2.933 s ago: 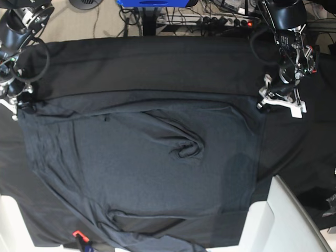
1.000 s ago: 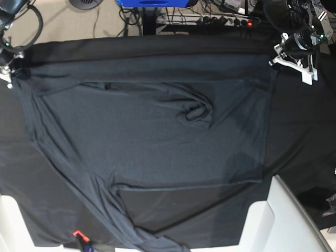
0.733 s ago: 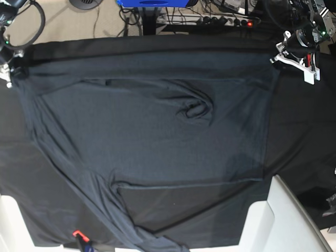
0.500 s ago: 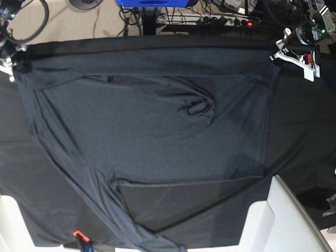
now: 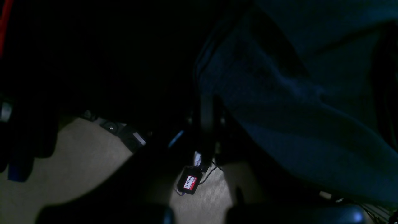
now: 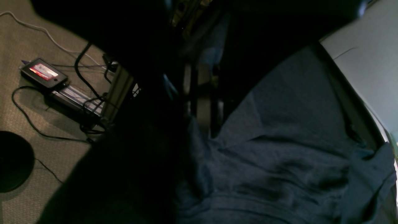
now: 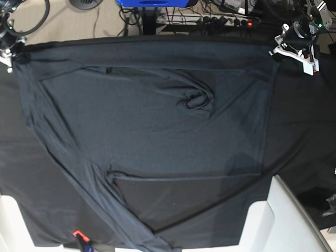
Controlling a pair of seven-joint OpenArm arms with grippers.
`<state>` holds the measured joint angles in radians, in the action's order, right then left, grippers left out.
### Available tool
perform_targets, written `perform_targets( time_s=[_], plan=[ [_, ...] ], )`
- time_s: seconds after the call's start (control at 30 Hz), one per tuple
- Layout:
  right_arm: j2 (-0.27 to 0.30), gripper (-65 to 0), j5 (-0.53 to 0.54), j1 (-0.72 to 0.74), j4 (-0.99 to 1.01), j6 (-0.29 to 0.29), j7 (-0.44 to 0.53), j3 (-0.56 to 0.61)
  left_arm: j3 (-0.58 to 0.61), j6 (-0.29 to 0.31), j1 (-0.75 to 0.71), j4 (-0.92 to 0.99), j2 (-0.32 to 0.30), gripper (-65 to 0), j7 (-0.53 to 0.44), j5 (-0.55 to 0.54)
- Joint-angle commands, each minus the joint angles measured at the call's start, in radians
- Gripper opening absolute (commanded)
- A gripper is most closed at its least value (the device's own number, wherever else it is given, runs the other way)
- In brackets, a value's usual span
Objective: Fold the T-shirt properly
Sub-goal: 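Pull the collar edge back outward with both grippers, flattening the shirt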
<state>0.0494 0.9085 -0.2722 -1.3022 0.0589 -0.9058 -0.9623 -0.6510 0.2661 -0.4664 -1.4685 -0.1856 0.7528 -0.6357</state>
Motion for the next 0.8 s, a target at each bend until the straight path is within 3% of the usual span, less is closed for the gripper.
perform_targets(
  time_s=[0.0, 0.23, 0.3, 0.4, 0.5, 0.6, 0.7, 0.77],
  plan=[
    [0.019, -65.0, 0.007, -0.002, -0.014, -0.001, 0.015, -0.007, -0.006, 0.000, -0.009, -0.014, -0.015, -65.0, -0.014, -0.003],
    [0.016, -63.5, 0.007, -0.003, -0.012, -0.003, 0.015, -0.007, -0.006, 0.000, -0.004, -0.014, -0.015, -65.0, -0.016, -0.003],
    [0.014, -57.8, 0.007, -0.003, -0.012, -0.003, 0.015, -0.010, -0.006, 0.000, 0.001, -0.014, -0.015, -65.0, -0.016, -0.003],
    [0.013, -44.1, 0.007, -0.003, -0.012, -0.003, 0.018, -0.014, -0.006, 0.000, 0.007, -0.013, -0.015, -65.0, -0.016, -0.002],
    [0.013, -35.1, 0.007, -0.003, -0.014, -0.003, 0.023, -0.016, -0.006, 0.000, 0.008, -0.013, -0.015, -38.7, -0.016, -0.002],
    [0.013, -33.0, 0.007, -0.002, -0.017, -0.003, 0.024, -0.017, -0.008, 0.000, 0.010, -0.013, -0.015, -17.1, -0.017, -0.002],
    [0.017, -32.9, 0.007, 0.000, -0.020, -0.003, 0.024, -0.017, -0.016, 0.000, 0.011, -0.013, -0.015, -3.9, -0.055, -0.002],
    [0.020, -32.9, 0.007, 0.001, -0.020, -0.003, 0.024, -0.025, -0.017, 0.000, 0.011, -0.013, -0.019, 0.0, -0.077, -0.002]
  ],
)
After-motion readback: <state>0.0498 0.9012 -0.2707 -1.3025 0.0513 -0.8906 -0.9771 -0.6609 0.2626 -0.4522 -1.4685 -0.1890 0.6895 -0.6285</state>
